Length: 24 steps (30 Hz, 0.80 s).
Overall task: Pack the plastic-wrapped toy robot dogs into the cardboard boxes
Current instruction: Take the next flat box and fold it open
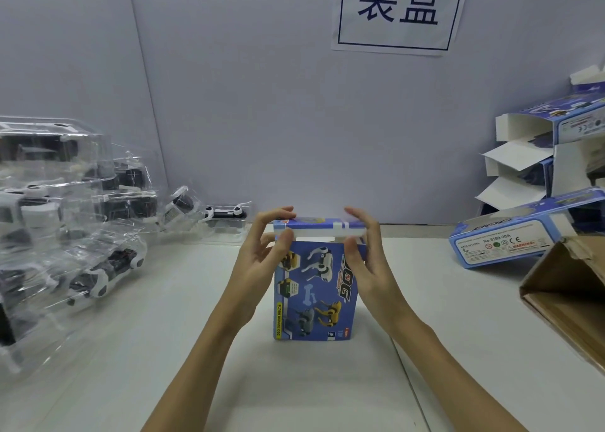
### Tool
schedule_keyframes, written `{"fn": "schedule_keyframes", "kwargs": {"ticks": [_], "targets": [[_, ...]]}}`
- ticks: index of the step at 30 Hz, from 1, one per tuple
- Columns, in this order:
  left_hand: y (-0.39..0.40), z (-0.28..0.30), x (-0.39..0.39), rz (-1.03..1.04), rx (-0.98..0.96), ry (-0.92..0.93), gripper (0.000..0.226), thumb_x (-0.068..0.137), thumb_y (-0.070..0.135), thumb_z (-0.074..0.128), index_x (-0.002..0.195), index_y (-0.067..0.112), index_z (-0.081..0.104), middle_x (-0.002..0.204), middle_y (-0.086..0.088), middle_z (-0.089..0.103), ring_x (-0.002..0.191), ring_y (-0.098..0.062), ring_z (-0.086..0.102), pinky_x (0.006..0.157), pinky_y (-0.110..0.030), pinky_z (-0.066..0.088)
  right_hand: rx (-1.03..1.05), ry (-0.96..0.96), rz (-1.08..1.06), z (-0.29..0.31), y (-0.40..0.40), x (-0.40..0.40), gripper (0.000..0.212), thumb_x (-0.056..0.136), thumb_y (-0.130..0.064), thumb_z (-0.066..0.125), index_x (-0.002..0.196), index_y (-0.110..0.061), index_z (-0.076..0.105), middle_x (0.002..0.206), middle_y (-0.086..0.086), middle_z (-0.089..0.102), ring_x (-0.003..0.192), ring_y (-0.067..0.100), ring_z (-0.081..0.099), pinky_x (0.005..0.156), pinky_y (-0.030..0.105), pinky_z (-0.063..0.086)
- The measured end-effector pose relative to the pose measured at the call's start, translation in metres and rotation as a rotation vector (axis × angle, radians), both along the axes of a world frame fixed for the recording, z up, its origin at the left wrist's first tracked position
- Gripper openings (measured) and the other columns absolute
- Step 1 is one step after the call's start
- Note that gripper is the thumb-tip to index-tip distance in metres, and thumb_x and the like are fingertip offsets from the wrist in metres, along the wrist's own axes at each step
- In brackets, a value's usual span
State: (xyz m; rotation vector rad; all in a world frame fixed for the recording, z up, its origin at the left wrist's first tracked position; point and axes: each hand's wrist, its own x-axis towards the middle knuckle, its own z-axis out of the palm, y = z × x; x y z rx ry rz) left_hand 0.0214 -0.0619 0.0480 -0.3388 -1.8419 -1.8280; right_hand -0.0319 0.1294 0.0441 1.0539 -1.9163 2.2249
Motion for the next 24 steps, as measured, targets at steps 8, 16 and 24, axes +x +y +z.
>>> {"fn": "schedule_keyframes", "kwargs": {"ticks": [8, 16, 24], "targets": [[0.013, -0.007, -0.005, 0.175, -0.116, 0.099, 0.020, 0.098, 0.059, 0.049, 0.112, 0.048, 0.058, 0.135, 0.001, 0.052, 0.119, -0.031, 0.065, 0.083, -0.060, 0.060, 0.042, 0.227, -0.171, -0.004, -0.004, -0.001, 0.023, 0.104, -0.040, 0.049, 0.126, -0.041, 0.049, 0.133, -0.013, 0.056, 0.114, 0.027, 0.070, 0.067, 0.046, 0.066], [0.018, -0.007, -0.002, 0.092, -0.108, 0.059, 0.026, 0.098, 0.051, 0.055, 0.120, 0.054, 0.042, 0.135, 0.003, 0.047, 0.116, -0.020, 0.067, 0.077, -0.043, 0.065, 0.033, 0.206, -0.127, -0.004, 0.005, -0.009, 0.027, 0.101, -0.041, 0.056, 0.123, -0.041, 0.042, 0.115, -0.012, 0.065, 0.104, 0.026, 0.076, 0.061, 0.032, 0.064], [-0.007, -0.016, -0.009, 0.074, -0.162, -0.139, 0.066, 0.078, 0.048, 0.087, 0.131, 0.044, 0.048, 0.119, 0.022, 0.068, 0.115, -0.010, 0.068, 0.080, -0.026, 0.062, 0.043, 0.311, -0.360, -0.004, 0.006, -0.012, 0.063, 0.101, -0.022, 0.059, 0.154, -0.036, 0.030, 0.150, -0.013, 0.052, 0.140, 0.015, 0.054, 0.103, 0.038, 0.057]]}}
